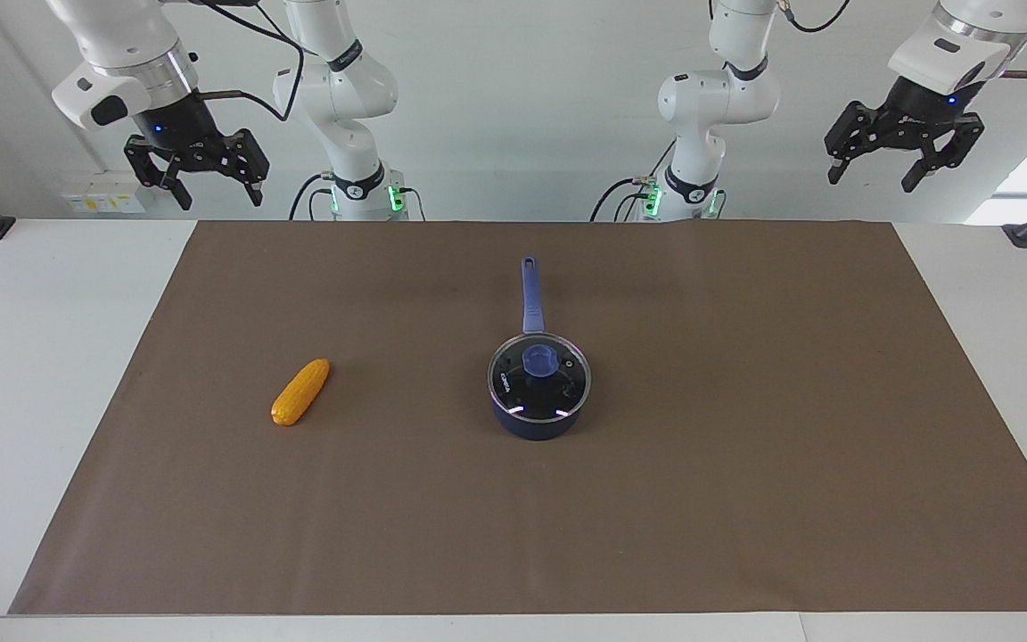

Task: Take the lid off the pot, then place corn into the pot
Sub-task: 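Reach the left gripper toward the glass lid on the saucepan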

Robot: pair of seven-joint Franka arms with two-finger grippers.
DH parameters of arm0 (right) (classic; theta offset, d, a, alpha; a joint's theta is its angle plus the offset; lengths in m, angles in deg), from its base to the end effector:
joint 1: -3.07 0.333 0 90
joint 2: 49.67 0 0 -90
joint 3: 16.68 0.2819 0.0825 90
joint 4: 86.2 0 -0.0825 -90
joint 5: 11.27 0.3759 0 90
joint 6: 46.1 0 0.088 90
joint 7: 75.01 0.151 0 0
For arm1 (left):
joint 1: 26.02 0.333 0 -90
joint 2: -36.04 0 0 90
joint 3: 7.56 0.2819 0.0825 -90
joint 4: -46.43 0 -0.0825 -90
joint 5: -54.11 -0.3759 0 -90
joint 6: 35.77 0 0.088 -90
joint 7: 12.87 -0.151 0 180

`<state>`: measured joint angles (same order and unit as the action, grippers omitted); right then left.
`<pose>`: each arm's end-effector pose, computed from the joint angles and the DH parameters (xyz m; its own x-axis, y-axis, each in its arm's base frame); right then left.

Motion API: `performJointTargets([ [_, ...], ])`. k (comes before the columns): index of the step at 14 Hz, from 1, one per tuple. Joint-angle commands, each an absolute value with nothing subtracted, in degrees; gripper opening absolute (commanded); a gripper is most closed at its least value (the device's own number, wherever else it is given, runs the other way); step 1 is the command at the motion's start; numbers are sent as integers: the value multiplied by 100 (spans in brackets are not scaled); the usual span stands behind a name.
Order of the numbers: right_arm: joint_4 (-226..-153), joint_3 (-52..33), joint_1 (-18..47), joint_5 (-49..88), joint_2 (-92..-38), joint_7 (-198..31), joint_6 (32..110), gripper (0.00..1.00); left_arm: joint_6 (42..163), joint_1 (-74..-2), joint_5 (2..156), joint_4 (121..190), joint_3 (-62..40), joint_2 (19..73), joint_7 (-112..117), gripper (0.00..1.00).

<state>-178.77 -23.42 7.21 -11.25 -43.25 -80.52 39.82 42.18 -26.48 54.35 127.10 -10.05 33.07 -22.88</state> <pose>0.5069 -0.0258 0.5781 0.9987 0.0516 -0.0035 0.0515 -0.9986 -0.0139 0.5054 -0.0274 0.6288 0.9743 -0.2251 0.0046 -0.2251 -0.9743 0.0011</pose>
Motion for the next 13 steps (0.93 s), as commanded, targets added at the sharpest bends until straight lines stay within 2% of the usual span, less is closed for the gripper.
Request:
performJointTargets([
  [1,-17971,-2344,685,-1118,-4255,-8098,4064,100,4220,-2584,5481,12965,-1003,3095,-2280,100],
  [8,-17971,-2353,676,-1118,-4255,-8098,4056,100,4517,-2724,5516,13246,-1011,3200,-2236,100],
  [11,-18015,-2353,676,-1118,-4229,-8090,4029,100,5202,-3215,5516,13747,-1029,3244,-1764,100],
  [13,-18199,-2353,685,-1118,-4176,-8081,4073,100,5483,-3741,5516,13748,-1029,3603,-1403,100],
])
